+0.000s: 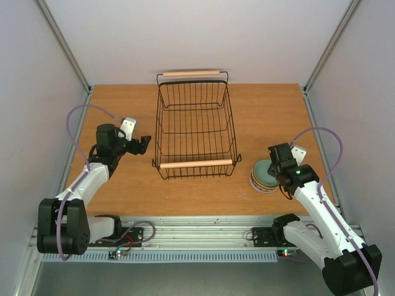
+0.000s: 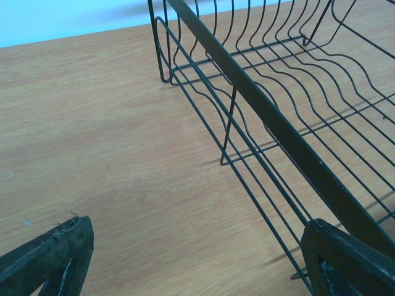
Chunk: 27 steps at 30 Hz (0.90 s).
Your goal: Load the bowls into the dish rack
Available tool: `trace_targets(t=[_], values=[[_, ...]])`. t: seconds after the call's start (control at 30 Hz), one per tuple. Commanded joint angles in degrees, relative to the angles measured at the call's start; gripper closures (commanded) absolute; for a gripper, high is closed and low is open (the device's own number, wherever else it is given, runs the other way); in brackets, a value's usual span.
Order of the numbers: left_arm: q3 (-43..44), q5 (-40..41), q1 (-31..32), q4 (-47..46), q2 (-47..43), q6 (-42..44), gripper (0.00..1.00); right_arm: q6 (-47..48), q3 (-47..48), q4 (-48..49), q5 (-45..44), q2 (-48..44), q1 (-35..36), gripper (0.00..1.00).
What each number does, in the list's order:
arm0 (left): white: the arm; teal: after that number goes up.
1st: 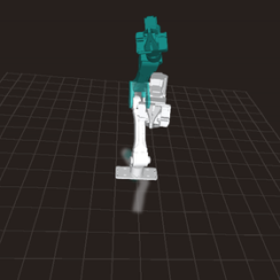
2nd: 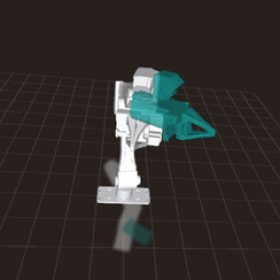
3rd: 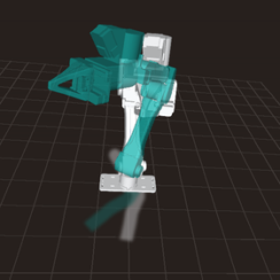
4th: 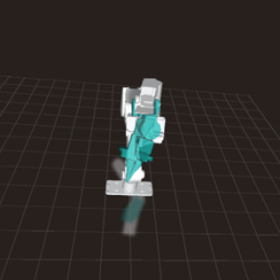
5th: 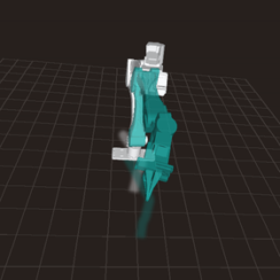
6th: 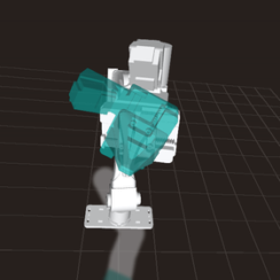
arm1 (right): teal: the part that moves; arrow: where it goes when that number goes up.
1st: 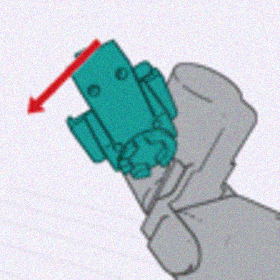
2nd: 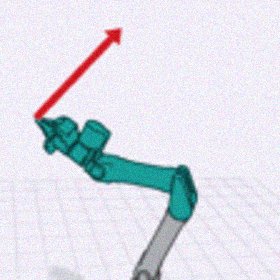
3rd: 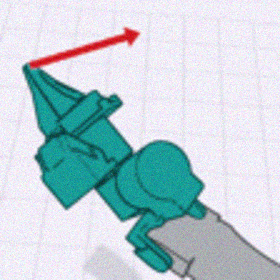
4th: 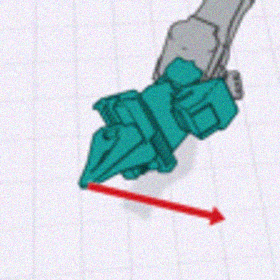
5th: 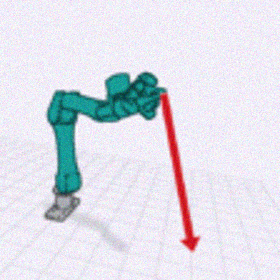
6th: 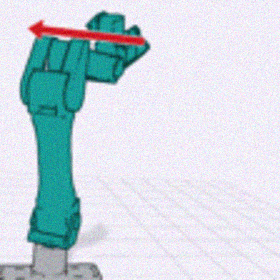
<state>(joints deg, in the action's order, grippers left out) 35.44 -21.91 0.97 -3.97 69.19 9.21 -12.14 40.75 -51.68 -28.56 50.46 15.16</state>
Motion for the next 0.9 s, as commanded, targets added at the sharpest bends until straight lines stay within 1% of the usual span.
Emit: trace_targets(t=[0.0, 0.37, 0.43, 0.53, 0.67, 0.87], values=[[0.5, -1.16, -0.27, -0.72, 1.24, -0.25, 0.08, -1.35, -0.76, -0.95, 0.61, -1.13, -0.04, 0.34], [0.59, -0.68, -0.27, -0.39, 1.38, 0.1, 0.08, -1.39, -1.59, -0.71, 4.44, -2.24, -0.01, 0.44], [0.59, -0.74, -0.27, -0.37, 1.41, 0.11, 0.07, -1.36, -1.83, -0.66, 4.96, -2.43, -0.04, 0.51], [0.7, -0.76, -0.27, -0.43, 1.51, 0.15, 0.07, -1.39, -2.07, -0.47, 6.16, -3.0, 0.01, 0.67], [0.69, -0.74, -0.28, -0.42, 1.57, 0.12, 0.07, -1.63, -1.84, -1.13, 7.02, -4.04, -0.04, 0.82], [0.64, -0.85, -0.27, -0.43, 1.26, 0.06, 0.07, -1.69, -1.09, -2.19, 6.9, -6.92, -0.04, 0.95]])
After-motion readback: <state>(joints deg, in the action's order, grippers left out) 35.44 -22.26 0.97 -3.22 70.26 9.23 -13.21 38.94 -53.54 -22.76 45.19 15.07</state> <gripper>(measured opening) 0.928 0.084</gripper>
